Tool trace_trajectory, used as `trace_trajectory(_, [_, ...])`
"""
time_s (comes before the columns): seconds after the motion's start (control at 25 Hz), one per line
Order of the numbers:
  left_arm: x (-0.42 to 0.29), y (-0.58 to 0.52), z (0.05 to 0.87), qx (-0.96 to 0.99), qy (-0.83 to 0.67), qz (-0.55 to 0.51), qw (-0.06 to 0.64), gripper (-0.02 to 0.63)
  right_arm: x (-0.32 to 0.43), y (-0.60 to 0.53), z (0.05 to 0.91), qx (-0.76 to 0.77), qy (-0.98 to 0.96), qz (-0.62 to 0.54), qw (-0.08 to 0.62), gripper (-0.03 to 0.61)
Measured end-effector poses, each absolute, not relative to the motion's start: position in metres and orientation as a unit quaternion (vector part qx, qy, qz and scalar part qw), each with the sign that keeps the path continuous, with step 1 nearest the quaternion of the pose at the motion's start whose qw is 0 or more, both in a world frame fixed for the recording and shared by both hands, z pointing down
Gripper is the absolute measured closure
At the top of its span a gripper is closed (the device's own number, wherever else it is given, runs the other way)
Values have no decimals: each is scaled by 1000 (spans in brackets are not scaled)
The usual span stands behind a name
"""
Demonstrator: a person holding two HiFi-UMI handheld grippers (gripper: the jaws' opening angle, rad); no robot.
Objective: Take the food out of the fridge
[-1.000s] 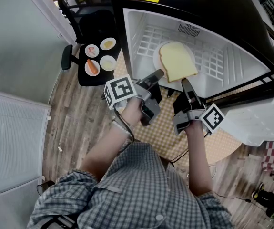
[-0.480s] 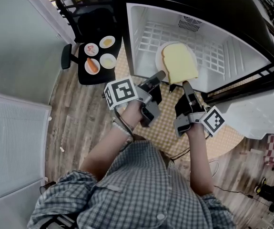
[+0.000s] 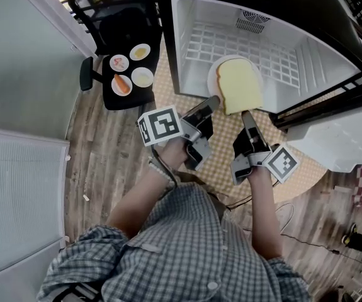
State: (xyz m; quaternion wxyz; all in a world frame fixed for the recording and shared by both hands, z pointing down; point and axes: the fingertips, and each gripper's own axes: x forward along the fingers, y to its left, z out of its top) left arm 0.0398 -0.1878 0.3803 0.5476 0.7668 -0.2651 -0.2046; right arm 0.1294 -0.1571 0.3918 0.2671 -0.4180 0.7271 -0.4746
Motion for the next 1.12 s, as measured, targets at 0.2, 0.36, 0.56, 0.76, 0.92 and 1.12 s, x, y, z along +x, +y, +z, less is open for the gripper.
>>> trace_trajectory(0.2, [38, -180, 389, 774, -264, -181, 546, 603, 126, -146, 402, -431, 717, -482, 261, 566])
trace_trajectory(0.36, [37, -171, 401, 772, -260, -169, 555, 603, 125, -136, 413, -440, 713, -485, 252, 566])
trace_trajectory(0.56, [38, -162, 417, 771, -253, -156, 563, 603, 124, -125, 429, -449, 705, -492, 245, 566])
trace_trajectory(0.76, [39, -153, 435, 770, -245, -140, 572, 603, 123, -113, 447, -461, 698, -498, 230, 566])
trace_trajectory(0.92, [43, -145, 451, 770, -238, -126, 579, 603, 124, -103, 462, -469, 688, -506, 224, 566])
trace_trajectory(1.12, [49, -132, 471, 767, -226, -107, 591, 602, 128, -87, 482, -482, 670, -521, 219, 566])
